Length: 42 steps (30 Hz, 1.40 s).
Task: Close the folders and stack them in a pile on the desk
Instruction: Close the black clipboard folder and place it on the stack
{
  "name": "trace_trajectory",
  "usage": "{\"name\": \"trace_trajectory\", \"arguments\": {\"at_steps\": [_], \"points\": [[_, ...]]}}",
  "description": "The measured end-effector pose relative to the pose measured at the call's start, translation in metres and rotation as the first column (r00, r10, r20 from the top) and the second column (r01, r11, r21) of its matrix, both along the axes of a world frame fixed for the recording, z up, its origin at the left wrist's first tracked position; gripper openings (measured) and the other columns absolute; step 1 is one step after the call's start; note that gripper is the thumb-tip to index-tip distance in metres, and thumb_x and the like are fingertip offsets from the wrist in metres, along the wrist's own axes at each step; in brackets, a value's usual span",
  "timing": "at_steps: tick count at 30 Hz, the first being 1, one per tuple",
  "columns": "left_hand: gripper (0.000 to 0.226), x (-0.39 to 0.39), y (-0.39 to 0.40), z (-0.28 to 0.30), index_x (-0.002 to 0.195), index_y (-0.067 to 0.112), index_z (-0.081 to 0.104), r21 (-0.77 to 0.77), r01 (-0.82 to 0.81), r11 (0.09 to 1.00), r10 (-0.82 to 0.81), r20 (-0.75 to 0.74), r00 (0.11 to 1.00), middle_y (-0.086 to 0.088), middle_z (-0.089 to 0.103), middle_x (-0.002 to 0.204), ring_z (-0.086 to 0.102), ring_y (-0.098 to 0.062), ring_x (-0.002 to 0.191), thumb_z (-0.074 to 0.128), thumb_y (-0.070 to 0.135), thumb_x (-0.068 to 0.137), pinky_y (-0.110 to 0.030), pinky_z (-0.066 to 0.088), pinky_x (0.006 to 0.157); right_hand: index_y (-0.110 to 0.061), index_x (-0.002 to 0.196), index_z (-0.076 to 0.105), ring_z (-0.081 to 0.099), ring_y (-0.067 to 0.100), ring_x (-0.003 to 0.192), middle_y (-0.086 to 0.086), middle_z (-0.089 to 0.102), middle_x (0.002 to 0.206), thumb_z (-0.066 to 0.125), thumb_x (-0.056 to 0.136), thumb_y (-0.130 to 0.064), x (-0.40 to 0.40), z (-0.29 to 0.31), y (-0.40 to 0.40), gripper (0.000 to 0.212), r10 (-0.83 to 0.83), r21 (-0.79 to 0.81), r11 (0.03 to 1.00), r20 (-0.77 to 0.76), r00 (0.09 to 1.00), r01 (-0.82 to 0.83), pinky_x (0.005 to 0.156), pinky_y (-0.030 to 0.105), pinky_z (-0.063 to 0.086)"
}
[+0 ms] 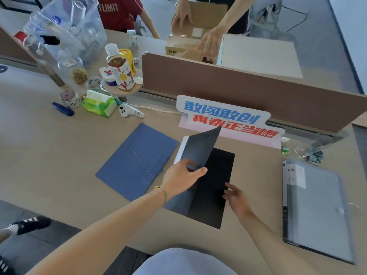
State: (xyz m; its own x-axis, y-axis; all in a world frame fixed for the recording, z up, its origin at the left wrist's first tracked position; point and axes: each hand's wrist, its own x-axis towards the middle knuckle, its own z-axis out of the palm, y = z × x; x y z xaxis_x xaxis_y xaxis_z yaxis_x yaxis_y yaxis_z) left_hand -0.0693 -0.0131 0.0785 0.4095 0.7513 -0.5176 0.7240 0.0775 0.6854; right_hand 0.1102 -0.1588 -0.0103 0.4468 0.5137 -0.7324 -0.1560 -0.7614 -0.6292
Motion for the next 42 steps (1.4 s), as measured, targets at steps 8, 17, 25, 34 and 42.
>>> {"name": "trace_trajectory", "arguments": {"at_steps": [8,17,25,34,42], "points": [[0.082,0.047,-0.052,-0.031,0.138,0.031,0.045,0.215,0.15,0.965,-0.099,-0.231,0.968,0.001,0.054,0.132,0.059,-0.024,0.116,0.052,0.081,0.074,-0.037,0.051,0.087,-0.023,0.132,0.056,0.07,0.022,0.099,0.006,0.074,0.108,0.055,0.088,-0.003,0.019,0.003,0.0,0.048,-0.118,0.105,0.987,-0.065,0.991,0.124,0.082,0.033,0.054],[0.061,0.003,-0.014,-0.069,0.149,0.025,0.038,0.148,0.027,0.989,0.014,-0.271,0.962,-0.006,0.046,0.147,0.051,-0.029,0.129,0.054,0.042,0.093,-0.043,0.054,0.099,-0.022,0.127,0.061,0.067,0.022,0.109,0.002,0.069,0.123,0.048,0.082,-0.001,0.02,-0.009,0.004,0.051,-0.157,0.137,0.977,-0.035,0.987,0.161,0.099,0.048,0.052],[0.05,-0.023,0.021,-0.089,0.149,0.024,0.033,-0.002,-0.168,0.986,0.162,-0.266,0.95,-0.008,0.045,0.148,0.061,-0.029,0.111,0.05,0.029,0.102,-0.03,0.058,0.074,-0.019,0.142,0.049,0.044,0.02,0.135,-0.005,0.047,0.147,0.051,0.083,-0.002,0.011,-0.012,-0.002,0.061,0.204,-0.016,0.976,0.442,0.874,-0.219,0.112,0.034,0.037],[0.038,-0.006,0.028,-0.09,0.138,0.029,0.043,-0.178,-0.268,0.947,0.25,-0.114,0.961,0.004,0.05,0.131,0.048,-0.018,0.112,0.05,0.036,0.102,-0.031,0.043,0.095,-0.029,0.144,0.049,0.048,0.022,0.132,-0.007,0.056,0.137,0.046,0.084,-0.008,0.008,-0.021,-0.009,0.063,0.416,-0.173,0.909,0.342,0.842,-0.379,0.104,0.035,0.046],[0.033,0.002,0.036,-0.082,0.134,0.025,0.05,-0.273,-0.371,0.887,0.368,-0.066,0.928,0.002,0.054,0.127,0.052,-0.018,0.105,0.052,0.031,0.102,-0.03,0.043,0.087,-0.031,0.152,0.035,0.031,0.011,0.142,-0.008,0.038,0.155,0.049,0.084,-0.008,0.009,-0.024,-0.015,0.073,0.498,-0.241,0.867,0.396,0.771,-0.436,0.108,0.028,0.039]]}}
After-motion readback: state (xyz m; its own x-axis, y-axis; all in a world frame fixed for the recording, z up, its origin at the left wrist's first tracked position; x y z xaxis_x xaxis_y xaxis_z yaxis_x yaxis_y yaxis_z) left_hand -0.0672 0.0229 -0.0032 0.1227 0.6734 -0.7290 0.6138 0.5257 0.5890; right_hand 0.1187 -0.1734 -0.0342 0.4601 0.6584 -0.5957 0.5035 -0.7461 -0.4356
